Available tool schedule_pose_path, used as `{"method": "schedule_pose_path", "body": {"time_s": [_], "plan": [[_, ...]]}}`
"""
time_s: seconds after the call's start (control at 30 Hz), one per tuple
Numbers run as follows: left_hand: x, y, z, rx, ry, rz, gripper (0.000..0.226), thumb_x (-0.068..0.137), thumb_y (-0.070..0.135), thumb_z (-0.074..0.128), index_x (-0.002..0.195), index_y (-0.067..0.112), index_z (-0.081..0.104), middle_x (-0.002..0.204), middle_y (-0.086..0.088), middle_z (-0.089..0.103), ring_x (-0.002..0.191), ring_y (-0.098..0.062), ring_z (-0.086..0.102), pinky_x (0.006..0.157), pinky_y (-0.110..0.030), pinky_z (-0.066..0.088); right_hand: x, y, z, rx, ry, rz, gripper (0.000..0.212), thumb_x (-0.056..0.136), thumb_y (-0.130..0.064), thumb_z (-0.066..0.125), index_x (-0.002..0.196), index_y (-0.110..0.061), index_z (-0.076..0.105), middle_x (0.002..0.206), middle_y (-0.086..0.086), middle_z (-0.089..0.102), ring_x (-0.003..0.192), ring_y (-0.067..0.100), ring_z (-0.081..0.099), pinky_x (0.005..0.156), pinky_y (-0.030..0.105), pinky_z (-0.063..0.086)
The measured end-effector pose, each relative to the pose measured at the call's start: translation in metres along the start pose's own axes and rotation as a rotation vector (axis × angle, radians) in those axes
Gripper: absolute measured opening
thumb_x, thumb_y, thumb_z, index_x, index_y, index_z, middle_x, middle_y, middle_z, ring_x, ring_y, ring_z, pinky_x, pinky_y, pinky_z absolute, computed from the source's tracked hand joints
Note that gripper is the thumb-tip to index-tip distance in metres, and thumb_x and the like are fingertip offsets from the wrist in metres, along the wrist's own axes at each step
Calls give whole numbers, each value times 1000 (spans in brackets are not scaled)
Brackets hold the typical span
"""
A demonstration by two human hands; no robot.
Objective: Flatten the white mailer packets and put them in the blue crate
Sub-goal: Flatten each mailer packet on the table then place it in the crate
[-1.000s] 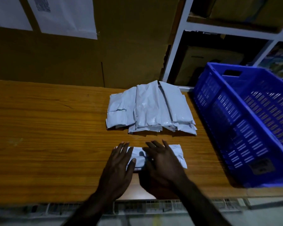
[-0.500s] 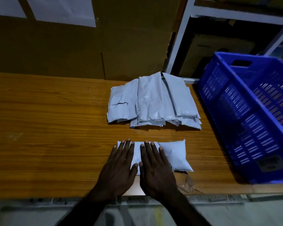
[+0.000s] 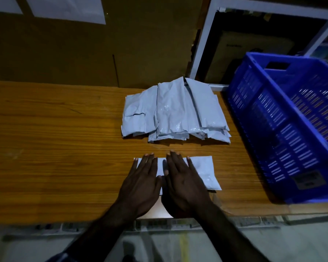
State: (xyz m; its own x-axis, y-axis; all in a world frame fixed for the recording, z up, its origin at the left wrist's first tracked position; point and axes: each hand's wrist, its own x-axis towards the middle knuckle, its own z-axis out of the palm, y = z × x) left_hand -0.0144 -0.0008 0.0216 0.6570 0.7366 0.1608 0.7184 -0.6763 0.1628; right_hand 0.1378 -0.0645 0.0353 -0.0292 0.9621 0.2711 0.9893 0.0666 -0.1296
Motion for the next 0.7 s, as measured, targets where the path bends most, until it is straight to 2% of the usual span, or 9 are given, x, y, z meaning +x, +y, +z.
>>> {"method": "schedule_pose_path", "body": {"time_s": [0.03,0.1,0.17,0.23,0.33,0.43,0.6,0.7], "plan": [[4,6,0,-11,19,16,57,96,33,30,137,-1,50,143,-18,50,134,-29,47,110,-42,22,2,6,-3,-41,-4,1,59,95,-31,36,138,7,50,145,26,46,135,37,46,114,52,29],[7,16,1,-28,26,39,56,94,30,30,135,-1,53,141,-17,52,132,-29,49,112,-45,30,2,14,-2,-101,-73,5,69,84,-40,44,135,6,53,142,26,49,132,38,50,113,52,34],[8,20,5,-43,3,23,55,94,28,30,135,1,54,141,-15,52,132,-27,49,108,-48,41,-4,18,5,-95,-144,3,79,73,-42,56,134,8,53,141,28,50,130,40,51,108,57,33],[7,21,10,-65,2,4,54,96,28,29,138,3,51,146,-13,48,137,-25,43,112,-46,37,-9,18,11,-66,-161,12,83,68,-36,61,136,10,50,143,29,47,133,40,47,110,56,28],[3,20,15,-71,28,10,55,100,31,26,145,4,43,153,-11,38,144,-23,31,114,-45,23,-15,18,12,-24,-141,19,81,74,-29,54,143,10,40,151,28,37,142,38,35,118,52,22],[2,20,14,-62,46,21,55,101,32,26,147,5,39,155,-11,33,146,-23,26,116,-45,21,-18,18,15,21,-107,11,74,80,-23,45,146,9,36,154,27,31,146,36,28,119,52,25],[1,19,19,-51,24,28,55,101,33,26,149,7,37,157,-9,30,148,-21,21,120,-42,16,-23,16,23,23,-25,4,56,93,-13,30,143,11,39,152,28,33,144,38,31,117,53,27],[1,18,21,-48,10,33,55,101,33,26,148,7,38,157,-9,30,148,-22,21,120,-43,17,-25,14,24,23,-2,1,55,98,-15,21,143,11,39,152,28,34,145,38,31,119,51,25]]}}
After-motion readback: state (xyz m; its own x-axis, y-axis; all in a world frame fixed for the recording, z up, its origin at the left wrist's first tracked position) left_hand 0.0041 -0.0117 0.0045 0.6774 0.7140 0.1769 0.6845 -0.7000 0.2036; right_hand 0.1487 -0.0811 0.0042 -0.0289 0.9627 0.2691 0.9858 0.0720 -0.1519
